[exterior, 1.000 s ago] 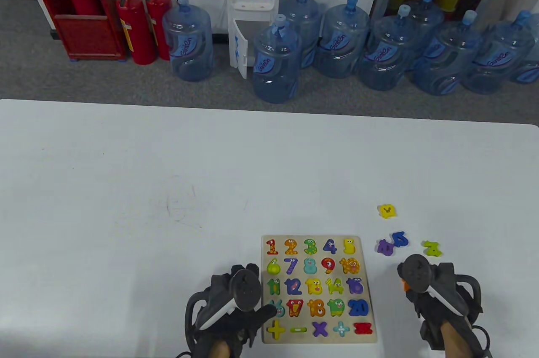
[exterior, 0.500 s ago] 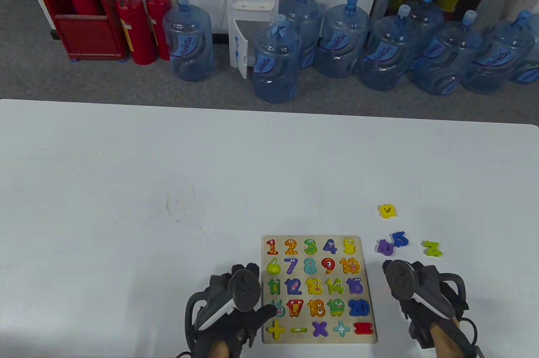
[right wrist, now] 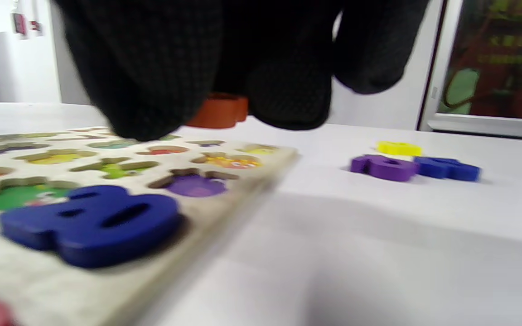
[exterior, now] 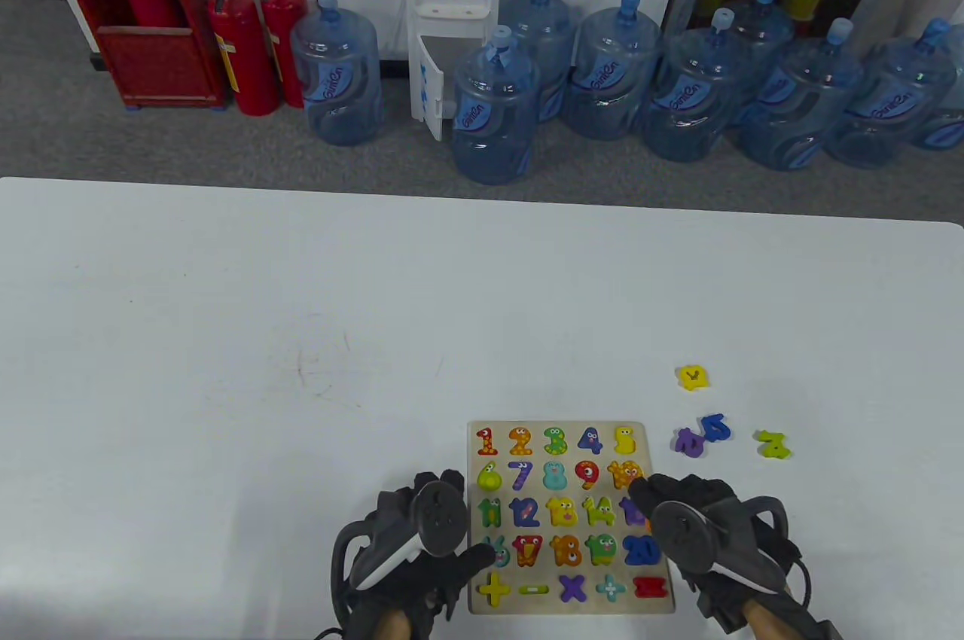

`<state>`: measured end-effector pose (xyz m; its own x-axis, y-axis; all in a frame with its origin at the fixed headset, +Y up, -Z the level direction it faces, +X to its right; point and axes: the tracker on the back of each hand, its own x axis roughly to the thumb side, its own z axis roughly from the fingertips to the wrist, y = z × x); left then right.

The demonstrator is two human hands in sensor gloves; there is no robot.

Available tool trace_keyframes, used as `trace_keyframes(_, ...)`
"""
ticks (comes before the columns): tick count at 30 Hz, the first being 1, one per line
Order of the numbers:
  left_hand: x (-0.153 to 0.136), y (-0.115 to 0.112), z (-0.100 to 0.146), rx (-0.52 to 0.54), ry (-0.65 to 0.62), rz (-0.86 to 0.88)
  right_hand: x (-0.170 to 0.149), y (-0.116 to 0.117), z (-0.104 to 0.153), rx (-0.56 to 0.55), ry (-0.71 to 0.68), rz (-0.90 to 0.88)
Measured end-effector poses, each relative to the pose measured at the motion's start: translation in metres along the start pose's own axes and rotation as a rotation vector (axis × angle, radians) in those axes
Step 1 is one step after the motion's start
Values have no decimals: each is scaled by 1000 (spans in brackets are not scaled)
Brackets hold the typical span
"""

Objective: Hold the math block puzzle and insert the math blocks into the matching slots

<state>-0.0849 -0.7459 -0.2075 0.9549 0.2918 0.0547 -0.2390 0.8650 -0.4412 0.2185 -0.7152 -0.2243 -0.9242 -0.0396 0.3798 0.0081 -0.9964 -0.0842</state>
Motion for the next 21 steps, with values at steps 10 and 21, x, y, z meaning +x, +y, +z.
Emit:
trace_keyframes(10, 2, 1, 1, 22, -15, -5, 41, 0, 0, -44, -118, 47)
trace_keyframes(21, 3, 4, 4, 36, -23, -4, 70, 3, -20, 18, -144, 57)
